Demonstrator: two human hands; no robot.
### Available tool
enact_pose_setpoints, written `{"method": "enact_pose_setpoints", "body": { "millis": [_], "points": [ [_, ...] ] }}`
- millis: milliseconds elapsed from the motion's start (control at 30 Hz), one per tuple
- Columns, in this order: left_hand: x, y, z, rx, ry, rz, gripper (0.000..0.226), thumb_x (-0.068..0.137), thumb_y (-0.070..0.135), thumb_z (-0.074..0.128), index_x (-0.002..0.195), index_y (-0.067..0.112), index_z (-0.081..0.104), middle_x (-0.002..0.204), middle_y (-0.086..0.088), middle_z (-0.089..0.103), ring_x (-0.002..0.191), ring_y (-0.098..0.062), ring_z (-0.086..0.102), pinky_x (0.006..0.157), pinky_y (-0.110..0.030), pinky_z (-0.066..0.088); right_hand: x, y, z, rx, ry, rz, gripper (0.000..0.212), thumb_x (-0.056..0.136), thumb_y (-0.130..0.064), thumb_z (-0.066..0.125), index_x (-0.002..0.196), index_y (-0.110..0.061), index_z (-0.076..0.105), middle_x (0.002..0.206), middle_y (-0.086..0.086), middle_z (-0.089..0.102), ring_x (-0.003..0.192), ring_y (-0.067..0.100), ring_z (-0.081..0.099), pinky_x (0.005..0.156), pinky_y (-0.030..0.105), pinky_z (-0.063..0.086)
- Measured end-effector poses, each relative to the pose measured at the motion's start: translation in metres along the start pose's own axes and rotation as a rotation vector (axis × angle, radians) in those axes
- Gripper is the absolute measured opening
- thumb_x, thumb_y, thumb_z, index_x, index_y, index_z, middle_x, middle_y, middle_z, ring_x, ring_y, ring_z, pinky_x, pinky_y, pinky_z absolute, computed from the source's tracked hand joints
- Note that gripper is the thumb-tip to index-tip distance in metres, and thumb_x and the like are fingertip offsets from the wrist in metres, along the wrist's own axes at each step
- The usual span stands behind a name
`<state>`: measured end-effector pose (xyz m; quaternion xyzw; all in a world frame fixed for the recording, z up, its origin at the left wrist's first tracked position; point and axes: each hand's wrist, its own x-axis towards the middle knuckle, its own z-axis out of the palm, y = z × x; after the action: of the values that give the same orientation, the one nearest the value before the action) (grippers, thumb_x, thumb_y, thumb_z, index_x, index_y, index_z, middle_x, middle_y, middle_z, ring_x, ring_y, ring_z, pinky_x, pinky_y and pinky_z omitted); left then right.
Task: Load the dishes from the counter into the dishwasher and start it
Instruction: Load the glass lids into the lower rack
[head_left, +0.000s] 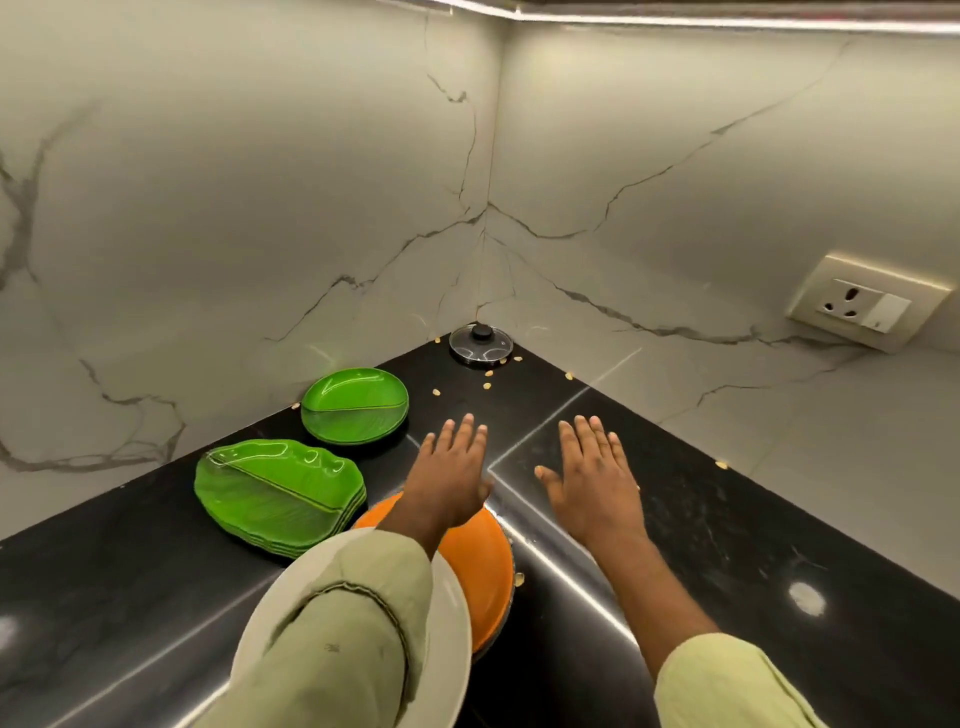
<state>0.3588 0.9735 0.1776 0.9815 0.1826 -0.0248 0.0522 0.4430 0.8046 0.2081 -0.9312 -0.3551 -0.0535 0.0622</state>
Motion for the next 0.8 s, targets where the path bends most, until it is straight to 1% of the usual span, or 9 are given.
{"method": "enact_pose_setpoints", "body": {
  "millis": [167,300,400,533,633,733,767,800],
  "points": [
    [0.052,-0.019,0.008,-0.042,-0.07,-0.025,0.08,0.101,0.048,0.044,0.159,0.016,-0.002,0.166,-0.008,-0.008,0.153,-0.031,-0.003,0.123,-0.047,0.007,0.054,-0.004,0.017,-0.014,-0.056,-0.015,0.071,0.101,-0.054,0.03,0.157,-0.015,0.008,0.164,0.008,0.006,0.152,0.021,-0.002,0.121,0.037,-0.003],
    [0.086,-0.033,0.019,-0.096,-0.157,-0.072,0.092,0.096,0.048,0.056,0.159,0.018,-0.005,0.166,-0.009,-0.011,0.152,-0.033,-0.004,0.123,-0.049,0.008,0.102,-0.006,0.034,-0.005,-0.076,-0.038,0.071,0.101,-0.053,0.032,0.157,-0.015,0.008,0.164,0.008,0.007,0.152,0.021,-0.002,0.122,0.038,-0.002],
    [0.112,-0.043,0.03,-0.066,-0.217,-0.079,0.102,0.091,0.045,0.065,0.158,0.019,-0.006,0.165,-0.01,-0.013,0.152,-0.035,-0.004,0.122,-0.049,0.008,0.137,-0.01,0.048,0.0,-0.1,-0.061,0.071,0.101,-0.052,0.034,0.156,-0.015,0.009,0.164,0.008,0.008,0.152,0.021,-0.001,0.121,0.038,-0.002],
    [0.143,-0.053,0.035,-0.06,-0.313,-0.107,0.118,0.08,0.044,0.078,0.159,0.021,-0.007,0.165,-0.011,-0.015,0.152,-0.036,-0.006,0.122,-0.05,0.008,0.18,-0.016,0.068,0.008,-0.128,-0.132,0.071,0.101,-0.051,0.038,0.156,-0.015,0.012,0.164,0.009,0.01,0.152,0.022,0.001,0.123,0.04,0.003],
    [0.169,-0.062,0.041,-0.078,-0.454,-0.144,0.127,0.074,0.038,0.085,0.158,0.019,-0.007,0.165,-0.011,-0.014,0.152,-0.036,-0.007,0.122,-0.049,0.01,0.22,-0.02,0.089,0.014,-0.138,-0.195,0.07,0.101,-0.049,0.04,0.156,-0.015,0.014,0.163,0.008,0.012,0.152,0.023,0.002,0.124,0.041,0.003],
    [0.19,-0.064,0.047,-0.102,-0.575,-0.195,0.132,0.07,0.03,0.089,0.158,0.015,-0.01,0.164,-0.009,-0.019,0.151,-0.037,-0.008,0.121,-0.049,0.012,0.26,-0.023,0.11,0.003,-0.165,-0.247,0.068,0.1,-0.047,0.042,0.155,-0.014,0.019,0.162,0.01,0.018,0.151,0.024,0.006,0.123,0.041,0.006],
    [0.198,-0.061,0.047,-0.104,-0.592,-0.219,0.13,0.073,0.025,0.087,0.157,0.014,-0.011,0.164,-0.008,-0.021,0.151,-0.039,-0.008,0.12,-0.05,0.013,0.275,-0.023,0.116,-0.009,-0.173,-0.259,0.067,0.099,-0.046,0.045,0.153,-0.013,0.022,0.161,0.01,0.022,0.151,0.025,0.01,0.123,0.041,0.009],
    [0.206,-0.057,0.047,-0.132,-0.602,-0.257,0.122,0.08,0.019,0.082,0.157,0.014,-0.011,0.163,-0.008,-0.022,0.15,-0.042,-0.008,0.12,-0.052,0.013,0.29,-0.024,0.123,-0.024,-0.19,-0.273,0.065,0.098,-0.044,0.048,0.151,-0.012,0.028,0.158,0.011,0.028,0.149,0.026,0.016,0.122,0.042,0.013]
  ]
}}
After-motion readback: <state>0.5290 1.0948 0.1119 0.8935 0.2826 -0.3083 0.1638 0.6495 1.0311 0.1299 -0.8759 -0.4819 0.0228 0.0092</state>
